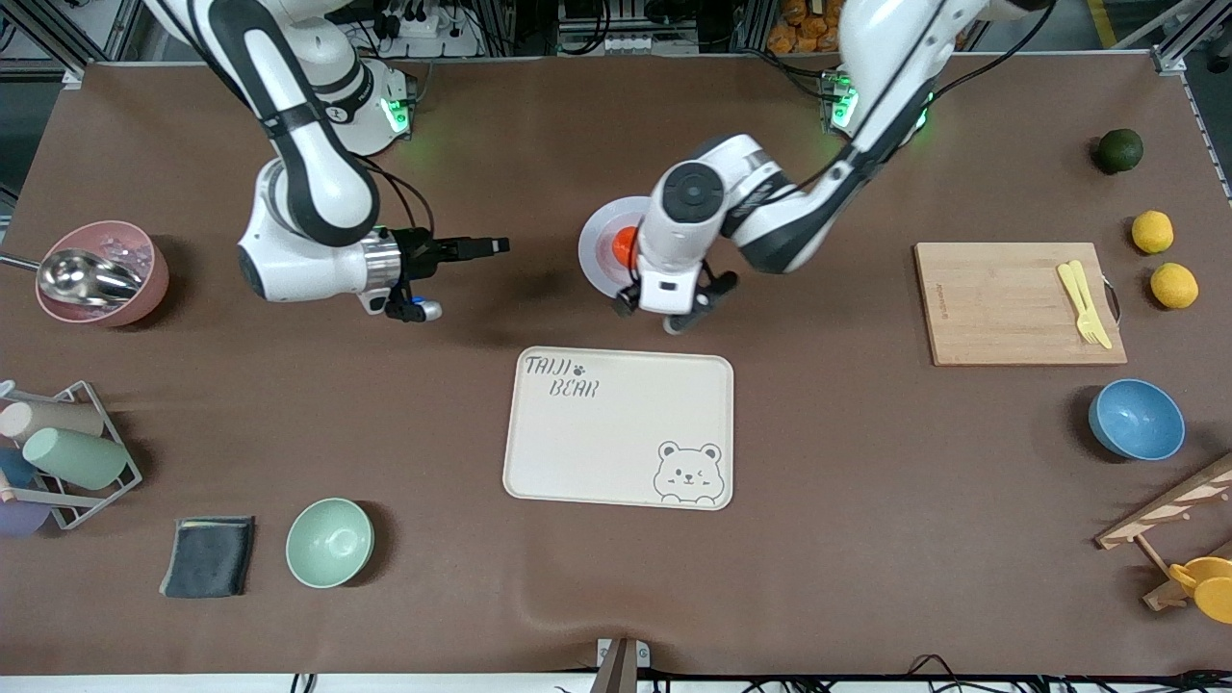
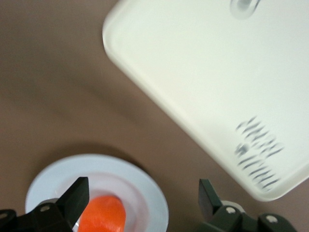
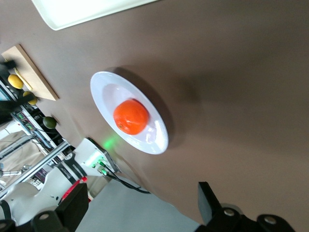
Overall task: Place orange and plate with both arms
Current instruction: 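Open the left gripper to drop the orange onto the plate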
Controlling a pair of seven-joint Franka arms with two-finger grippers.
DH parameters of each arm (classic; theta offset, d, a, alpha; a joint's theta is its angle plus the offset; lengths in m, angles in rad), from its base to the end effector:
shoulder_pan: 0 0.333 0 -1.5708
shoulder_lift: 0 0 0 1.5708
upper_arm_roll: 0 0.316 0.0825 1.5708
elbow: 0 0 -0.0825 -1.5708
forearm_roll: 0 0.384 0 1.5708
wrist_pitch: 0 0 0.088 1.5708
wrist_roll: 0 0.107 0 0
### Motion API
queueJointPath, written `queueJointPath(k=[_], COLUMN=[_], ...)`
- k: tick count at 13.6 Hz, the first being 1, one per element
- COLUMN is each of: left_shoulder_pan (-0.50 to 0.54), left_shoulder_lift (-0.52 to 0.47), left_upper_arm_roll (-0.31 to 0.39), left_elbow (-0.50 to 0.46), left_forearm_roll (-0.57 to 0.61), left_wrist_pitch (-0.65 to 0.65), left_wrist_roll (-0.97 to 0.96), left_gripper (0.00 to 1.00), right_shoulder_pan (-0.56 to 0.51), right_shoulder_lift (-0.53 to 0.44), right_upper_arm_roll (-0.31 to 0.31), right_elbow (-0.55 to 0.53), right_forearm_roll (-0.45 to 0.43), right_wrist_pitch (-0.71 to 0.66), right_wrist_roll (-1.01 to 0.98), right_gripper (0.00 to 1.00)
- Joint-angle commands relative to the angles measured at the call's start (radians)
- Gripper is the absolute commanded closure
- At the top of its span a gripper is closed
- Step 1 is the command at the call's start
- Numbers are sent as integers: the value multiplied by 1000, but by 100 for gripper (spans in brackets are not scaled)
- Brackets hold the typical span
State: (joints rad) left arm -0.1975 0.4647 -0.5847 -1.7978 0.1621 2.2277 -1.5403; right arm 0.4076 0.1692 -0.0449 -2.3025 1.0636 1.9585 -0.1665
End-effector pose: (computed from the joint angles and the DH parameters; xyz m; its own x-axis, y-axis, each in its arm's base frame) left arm 0.4865 -0.4308 0.3309 0.7511 0.6500 -0.1155 0.6582 -0.7509 0.0545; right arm 0.4362 0.2268 0.2650 0.8574 0.0593 -0.5113 -0.3288 -0.7012 -0.6327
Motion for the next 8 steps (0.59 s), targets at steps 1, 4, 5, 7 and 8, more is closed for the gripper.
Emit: queueJointPath(k=[1,4,5,7,8], left_shoulder_pan=[129,283,340,424,463], left_shoulder_lift=[-107,-110,-116,-147,-159], left_upper_arm_roll=[-6,-7,-9,-7,-6], left_elbow=[58,239,279,305,307], left_forearm_roll=[19,19,20,20,20], left_wrist_pitch=[-115,-308,-350,-387,-387], left_wrist_roll=[134,406,496,612,667], left_gripper=[0,0,0,0,0], right_shoulder_pan=[118,212,215,217,224], right_shoulder_lift=[18,114,145,190,205], right_upper_arm_roll=[-7,-9,-7,-7,-6], right_elbow=[-58,-66,-66,-66,-64], right_forearm_roll=[177,399,451,490,516], right_wrist_pitch=[109,166,165,163,163], right_wrist_roll=[-97,-281,-348,-421,-435], right_gripper=[0,0,0,0,0])
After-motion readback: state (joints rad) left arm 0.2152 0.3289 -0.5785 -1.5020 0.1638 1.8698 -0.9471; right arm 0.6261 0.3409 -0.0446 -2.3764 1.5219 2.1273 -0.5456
